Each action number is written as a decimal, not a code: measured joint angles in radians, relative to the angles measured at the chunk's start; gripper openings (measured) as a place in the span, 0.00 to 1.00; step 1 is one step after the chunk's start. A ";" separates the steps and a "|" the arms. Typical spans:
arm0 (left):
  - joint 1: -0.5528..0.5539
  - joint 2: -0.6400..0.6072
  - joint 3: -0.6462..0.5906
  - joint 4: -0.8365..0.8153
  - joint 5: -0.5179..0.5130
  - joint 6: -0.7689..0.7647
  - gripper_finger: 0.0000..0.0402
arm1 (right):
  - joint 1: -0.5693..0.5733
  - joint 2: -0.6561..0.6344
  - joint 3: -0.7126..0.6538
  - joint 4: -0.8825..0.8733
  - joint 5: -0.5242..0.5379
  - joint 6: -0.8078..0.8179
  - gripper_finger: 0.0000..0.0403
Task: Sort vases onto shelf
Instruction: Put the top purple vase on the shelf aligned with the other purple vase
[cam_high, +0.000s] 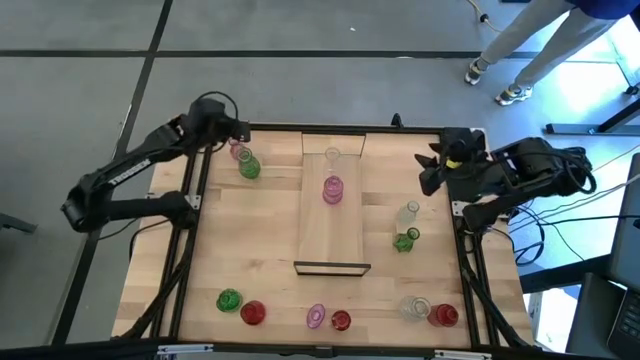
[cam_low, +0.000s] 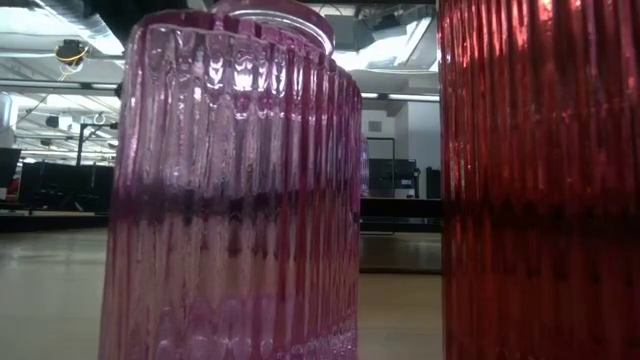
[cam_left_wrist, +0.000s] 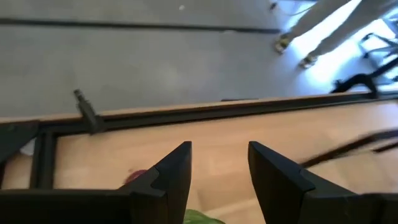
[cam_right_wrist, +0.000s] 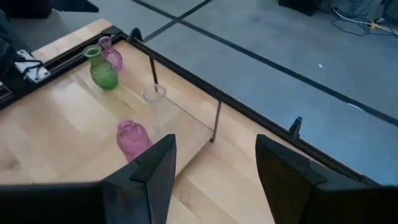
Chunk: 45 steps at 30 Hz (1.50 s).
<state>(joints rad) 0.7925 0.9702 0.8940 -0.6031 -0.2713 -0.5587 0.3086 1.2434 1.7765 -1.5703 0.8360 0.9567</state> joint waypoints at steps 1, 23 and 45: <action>0.019 0.018 0.007 -0.012 0.008 0.000 0.38 | 0.005 -0.018 -0.025 0.000 0.002 0.014 0.50; 0.182 0.326 0.139 -0.347 0.081 0.101 0.38 | 0.038 -0.172 -0.300 0.059 0.052 0.217 0.50; 0.229 0.436 0.138 -0.321 0.129 0.171 0.21 | 0.039 -0.173 -0.299 0.058 0.031 0.215 0.50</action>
<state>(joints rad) 1.0216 1.4063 1.0325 -0.9241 -0.1425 -0.3876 0.3473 1.0706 1.4773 -1.5127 0.8668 1.1717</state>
